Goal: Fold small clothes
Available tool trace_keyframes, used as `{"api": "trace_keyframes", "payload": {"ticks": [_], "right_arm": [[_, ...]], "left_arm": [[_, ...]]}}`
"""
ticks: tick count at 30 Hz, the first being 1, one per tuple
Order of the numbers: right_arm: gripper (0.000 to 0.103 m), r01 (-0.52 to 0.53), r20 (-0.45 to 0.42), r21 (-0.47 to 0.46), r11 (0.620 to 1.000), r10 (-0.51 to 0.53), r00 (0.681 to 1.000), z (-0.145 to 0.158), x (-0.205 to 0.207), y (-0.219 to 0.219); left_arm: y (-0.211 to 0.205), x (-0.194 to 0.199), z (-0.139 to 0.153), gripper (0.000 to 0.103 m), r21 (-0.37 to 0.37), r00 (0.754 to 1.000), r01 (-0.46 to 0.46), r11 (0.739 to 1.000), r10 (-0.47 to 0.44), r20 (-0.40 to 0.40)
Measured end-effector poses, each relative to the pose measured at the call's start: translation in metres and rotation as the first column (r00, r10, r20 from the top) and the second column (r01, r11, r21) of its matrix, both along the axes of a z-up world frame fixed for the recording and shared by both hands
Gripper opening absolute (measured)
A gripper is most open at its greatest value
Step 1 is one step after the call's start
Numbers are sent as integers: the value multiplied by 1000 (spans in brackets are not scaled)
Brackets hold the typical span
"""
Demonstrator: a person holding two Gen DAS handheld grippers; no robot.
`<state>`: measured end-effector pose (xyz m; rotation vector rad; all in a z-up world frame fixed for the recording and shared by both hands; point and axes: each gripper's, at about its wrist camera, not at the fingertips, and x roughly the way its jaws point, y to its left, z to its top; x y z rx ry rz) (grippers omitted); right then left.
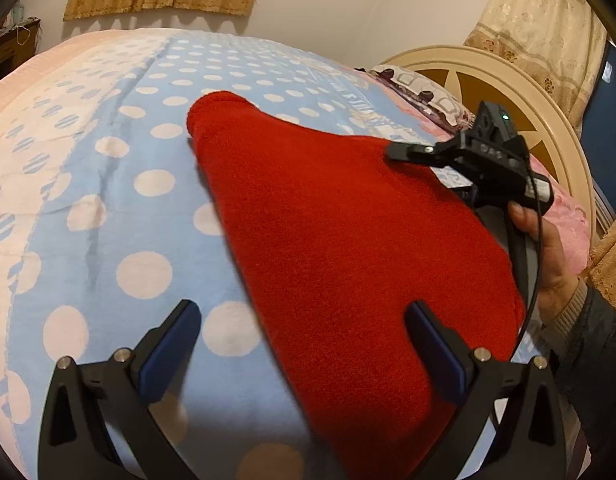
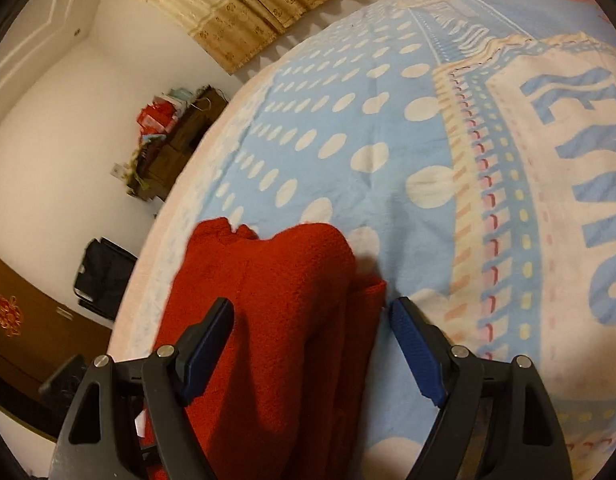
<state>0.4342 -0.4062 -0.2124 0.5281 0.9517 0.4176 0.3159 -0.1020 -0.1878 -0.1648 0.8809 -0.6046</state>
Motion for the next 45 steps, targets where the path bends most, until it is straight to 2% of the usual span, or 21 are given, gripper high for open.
{"api": "trace_keyframes", "payload": {"ticks": [3, 4, 5, 6, 8, 13, 17, 20, 21, 23, 25, 26, 28, 30, 36, 40, 45], "right_arm": [[81, 19, -1, -5, 1000, -19, 1000, 1, 2, 4], [73, -1, 9, 0, 1000, 1, 1000, 3, 2, 9], [65, -57, 15, 57, 997, 56, 998, 3, 3, 15], [51, -104, 1, 87, 991, 104, 995, 0, 5, 22], [46, -117, -11, 0, 993, 117, 993, -7, 7, 33], [42, -91, -14, 85, 992, 92, 996, -12, 10, 21], [42, -75, -16, 117, 990, 78, 997, -15, 10, 18], [34, -64, -16, 146, 987, 67, 998, -15, 7, 12], [32, -66, -13, 146, 987, 69, 998, -14, 3, 11], [31, -56, 0, 150, 987, 56, 998, -9, -1, 10], [30, -41, 21, 165, 985, 38, 999, -3, -7, 10], [30, -37, 29, 174, 984, 33, 999, 1, -9, 11], [30, -35, 54, 176, 984, 26, 998, 11, -15, 15], [30, -36, 75, 170, 985, 23, 997, 24, -22, 19], [30, -38, 114, 158, 987, 20, 993, 53, -42, 31], [29, -43, 119, 173, 984, 22, 993, 61, -56, 43], [29, -82, 136, 196, 977, 56, 989, 72, -72, 74]], "left_arm": [[-1, 1, 0, 103, -4, 1000, 8, 1000, -8, -5], [-2, 1, 0, 103, -6, 1000, 11, 1000, -11, -6], [-3, 1, 0, 103, -6, 1000, 14, 1000, -14, -7], [-3, 2, 0, 103, -5, 1000, 16, 1000, -16, -7], [-3, 1, 0, 103, -7, 1000, 20, 1000, -20, -8], [-4, 1, 1, 103, 1, 1000, 26, 1000, -26, -13], [-2, 2, 0, 103, -22, 999, 46, 999, -47, -25], [0, 1, 1, 103, -40, 998, 59, 997, -60, -26], [-1, 0, 2, 101, -39, 998, 63, 997, -64, -24], [-3, -2, 3, 88, -52, 996, 90, 995, -91, -19], [-3, -3, 2, 67, -94, 992, 119, 988, -123, -37], [-2, -5, 3, 64, -100, 992, 116, 988, -120, -33], [1, -7, 7, 49, -107, 994, 107, 988, -110, -25], [7, -9, 10, 42, -141, 995, 83, 987, -89, -37], [18, -23, 25, 35, -139, 996, 82, 987, -85, -18], [29, -41, 46, 34, -103, 995, 96, 990, -93, 31], [61, -64, 69, 34, -88, 995, 64, 994, -57, 83]]}}
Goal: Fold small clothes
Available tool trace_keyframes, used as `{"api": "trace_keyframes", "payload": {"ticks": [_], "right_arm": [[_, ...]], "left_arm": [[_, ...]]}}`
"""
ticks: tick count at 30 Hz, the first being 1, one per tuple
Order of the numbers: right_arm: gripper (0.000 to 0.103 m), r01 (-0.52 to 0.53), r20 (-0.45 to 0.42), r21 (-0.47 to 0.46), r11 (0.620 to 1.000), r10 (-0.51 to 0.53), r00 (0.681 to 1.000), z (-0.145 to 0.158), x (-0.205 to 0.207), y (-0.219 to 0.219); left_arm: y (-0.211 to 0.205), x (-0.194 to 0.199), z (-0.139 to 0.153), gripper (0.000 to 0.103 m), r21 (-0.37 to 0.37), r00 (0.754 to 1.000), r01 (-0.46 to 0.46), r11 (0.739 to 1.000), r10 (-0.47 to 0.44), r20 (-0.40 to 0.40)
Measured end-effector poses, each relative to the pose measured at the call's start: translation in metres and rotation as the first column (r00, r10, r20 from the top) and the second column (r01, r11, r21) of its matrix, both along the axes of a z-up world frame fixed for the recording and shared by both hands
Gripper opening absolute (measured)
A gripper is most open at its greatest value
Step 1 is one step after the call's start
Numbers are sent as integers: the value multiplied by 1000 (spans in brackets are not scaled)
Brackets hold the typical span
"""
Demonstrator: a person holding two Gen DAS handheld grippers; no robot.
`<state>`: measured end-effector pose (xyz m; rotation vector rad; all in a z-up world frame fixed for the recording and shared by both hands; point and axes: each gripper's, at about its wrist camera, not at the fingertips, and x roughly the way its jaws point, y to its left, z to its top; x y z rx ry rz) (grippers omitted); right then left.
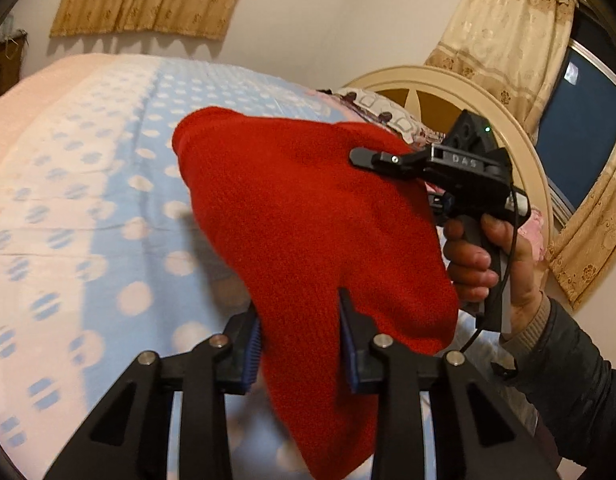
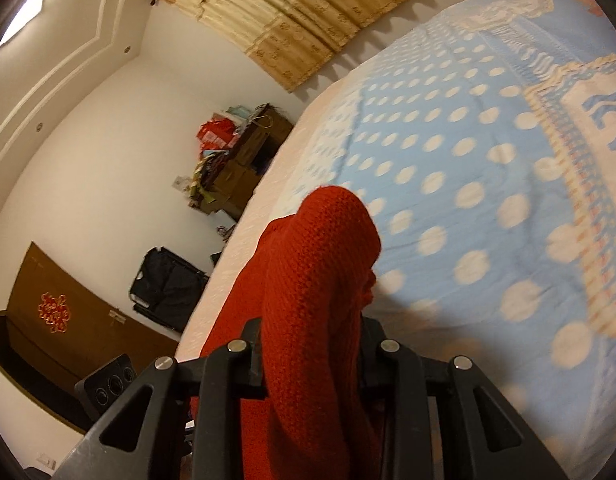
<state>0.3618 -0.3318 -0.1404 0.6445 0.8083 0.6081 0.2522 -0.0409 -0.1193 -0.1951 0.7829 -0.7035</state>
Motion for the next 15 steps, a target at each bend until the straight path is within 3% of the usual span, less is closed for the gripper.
{"api": "trace_keyframes", "payload": {"ticks": [8, 15], "right_arm": [[29, -96, 31, 16, 995, 96, 995, 19, -20, 77], [29, -153, 16, 35, 988, 153, 988, 11, -26, 136]], "left_arm": [[51, -27, 13, 34, 23, 997, -71, 997, 70, 38], [87, -46, 10, 34, 44, 988, -151, 988, 150, 33]]}}
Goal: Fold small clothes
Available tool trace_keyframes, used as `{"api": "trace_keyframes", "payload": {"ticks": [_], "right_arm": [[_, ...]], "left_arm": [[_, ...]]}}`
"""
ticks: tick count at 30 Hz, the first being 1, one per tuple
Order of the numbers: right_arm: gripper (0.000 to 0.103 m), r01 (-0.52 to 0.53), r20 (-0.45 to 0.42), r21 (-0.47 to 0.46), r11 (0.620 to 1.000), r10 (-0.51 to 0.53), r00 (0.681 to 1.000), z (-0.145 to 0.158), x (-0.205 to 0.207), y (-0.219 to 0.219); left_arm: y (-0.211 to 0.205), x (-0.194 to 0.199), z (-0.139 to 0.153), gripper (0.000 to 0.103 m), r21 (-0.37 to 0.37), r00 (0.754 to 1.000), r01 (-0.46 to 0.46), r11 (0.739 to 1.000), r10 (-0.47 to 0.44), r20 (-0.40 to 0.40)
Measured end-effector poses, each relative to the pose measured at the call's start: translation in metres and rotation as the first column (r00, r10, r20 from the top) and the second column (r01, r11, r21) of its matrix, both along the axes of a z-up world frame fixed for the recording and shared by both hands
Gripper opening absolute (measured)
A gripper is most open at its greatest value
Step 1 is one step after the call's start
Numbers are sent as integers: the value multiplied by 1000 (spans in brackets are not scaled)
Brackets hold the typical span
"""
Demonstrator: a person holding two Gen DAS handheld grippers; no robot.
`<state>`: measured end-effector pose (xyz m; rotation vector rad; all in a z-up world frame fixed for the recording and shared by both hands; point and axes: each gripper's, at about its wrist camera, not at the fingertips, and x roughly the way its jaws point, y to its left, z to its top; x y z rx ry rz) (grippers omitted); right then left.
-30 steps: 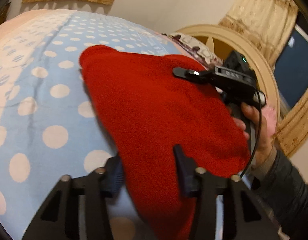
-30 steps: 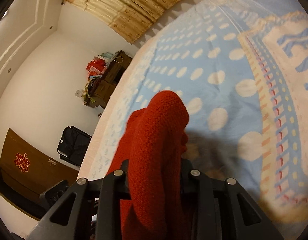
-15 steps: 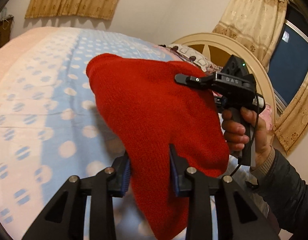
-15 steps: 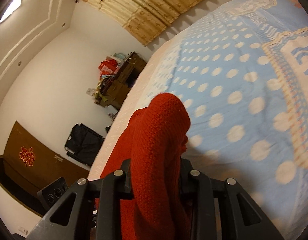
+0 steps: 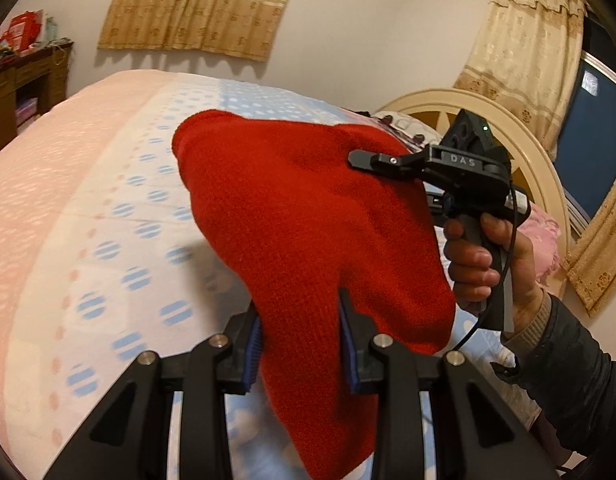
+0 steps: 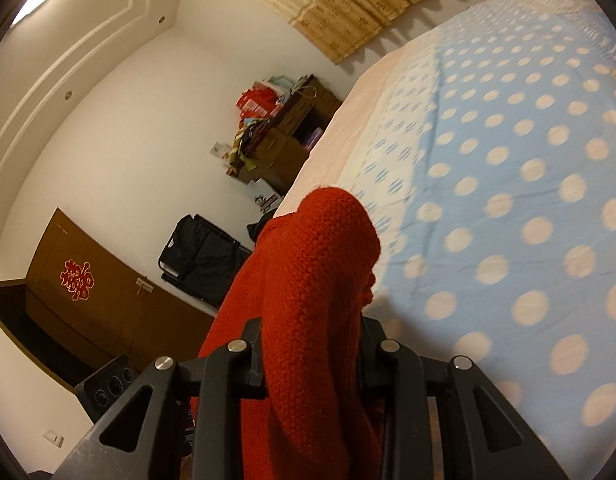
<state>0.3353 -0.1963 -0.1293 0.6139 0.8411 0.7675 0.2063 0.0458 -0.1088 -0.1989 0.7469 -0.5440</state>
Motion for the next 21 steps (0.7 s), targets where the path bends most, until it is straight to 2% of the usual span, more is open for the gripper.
{"api": "trace_keyframes", "payload": {"ticks": [6, 21], "right_arm": [[29, -40, -13, -2, 999, 39, 999, -6, -4, 33], [29, -97, -35, -47, 994, 95, 995, -11, -6, 96]], "left_arm": [[19, -15, -3, 34, 17, 999, -43, 999, 43, 2], [54, -34, -15, 34, -23, 994, -109, 994, 109, -7]]}}
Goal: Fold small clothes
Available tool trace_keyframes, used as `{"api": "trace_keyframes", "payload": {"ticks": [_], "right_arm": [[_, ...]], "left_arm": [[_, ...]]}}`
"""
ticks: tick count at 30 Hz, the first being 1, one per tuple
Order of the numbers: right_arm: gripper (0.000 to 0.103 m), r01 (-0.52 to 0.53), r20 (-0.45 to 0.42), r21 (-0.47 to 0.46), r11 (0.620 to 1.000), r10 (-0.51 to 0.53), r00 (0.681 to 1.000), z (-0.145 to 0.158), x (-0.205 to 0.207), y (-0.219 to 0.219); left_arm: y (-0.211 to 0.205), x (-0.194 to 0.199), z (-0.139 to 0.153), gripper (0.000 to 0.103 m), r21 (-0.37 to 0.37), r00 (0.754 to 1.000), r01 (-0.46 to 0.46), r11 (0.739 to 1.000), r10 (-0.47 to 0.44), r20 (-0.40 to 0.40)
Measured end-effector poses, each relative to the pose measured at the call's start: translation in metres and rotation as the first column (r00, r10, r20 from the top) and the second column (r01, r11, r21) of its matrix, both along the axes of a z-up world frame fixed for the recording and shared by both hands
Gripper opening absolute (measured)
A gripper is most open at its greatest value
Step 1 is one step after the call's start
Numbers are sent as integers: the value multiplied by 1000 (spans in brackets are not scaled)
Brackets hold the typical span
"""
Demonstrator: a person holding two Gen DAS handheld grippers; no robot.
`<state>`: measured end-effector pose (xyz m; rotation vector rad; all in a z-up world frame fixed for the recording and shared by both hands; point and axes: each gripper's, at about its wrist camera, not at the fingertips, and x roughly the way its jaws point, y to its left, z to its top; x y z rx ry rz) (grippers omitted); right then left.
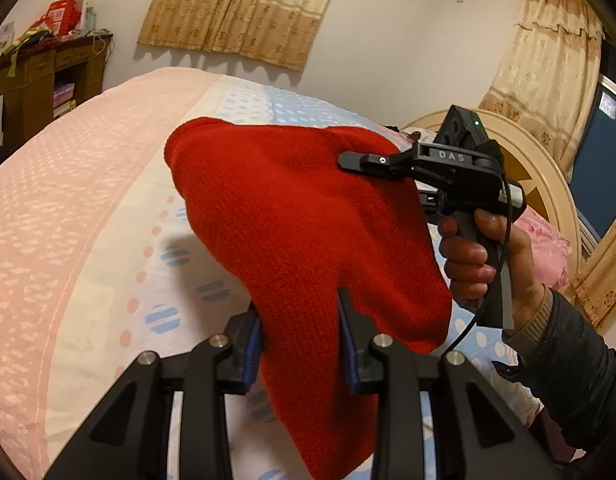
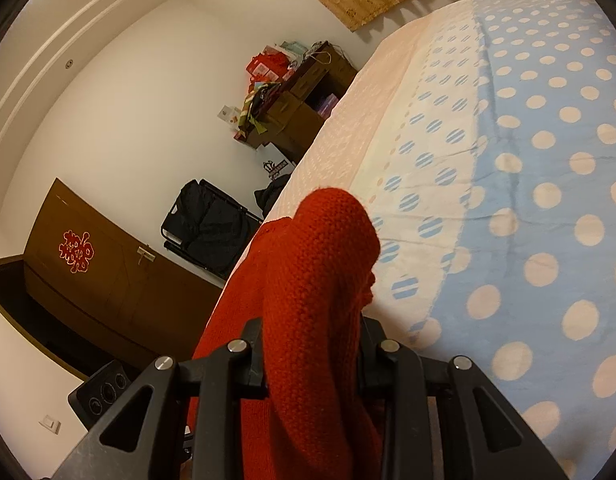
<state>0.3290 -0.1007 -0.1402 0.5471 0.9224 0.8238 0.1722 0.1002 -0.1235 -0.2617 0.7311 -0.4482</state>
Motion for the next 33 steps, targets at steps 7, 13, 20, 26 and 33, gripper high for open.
{"api": "trace_keyframes", "payload": {"ticks": [7, 13, 20, 26, 33], "right_arm": [[29, -29, -8, -16, 999, 29, 1000, -3, -2, 27], [29, -53, -18, -29, 998, 52, 998, -9, -1, 45], [29, -71, -33, -37, 997, 70, 997, -14, 2, 62], [29, -86, -49, -52, 995, 83, 995, -23, 4, 76], [29, -97, -81, -60, 994, 92, 993, -41, 12, 91]], "left_arm": [[11, -10, -5, 34, -11, 1000, -22, 1000, 21, -8], [22, -14, -11, 34, -22, 999, -40, 999, 40, -20], [32, -16, -16, 34, -26, 998, -64, 998, 63, -30], [38, -17, -24, 34, -38, 995, -84, 996, 82, -56], [42, -17, -30, 34, -53, 992, -99, 994, 94, -90]]}}
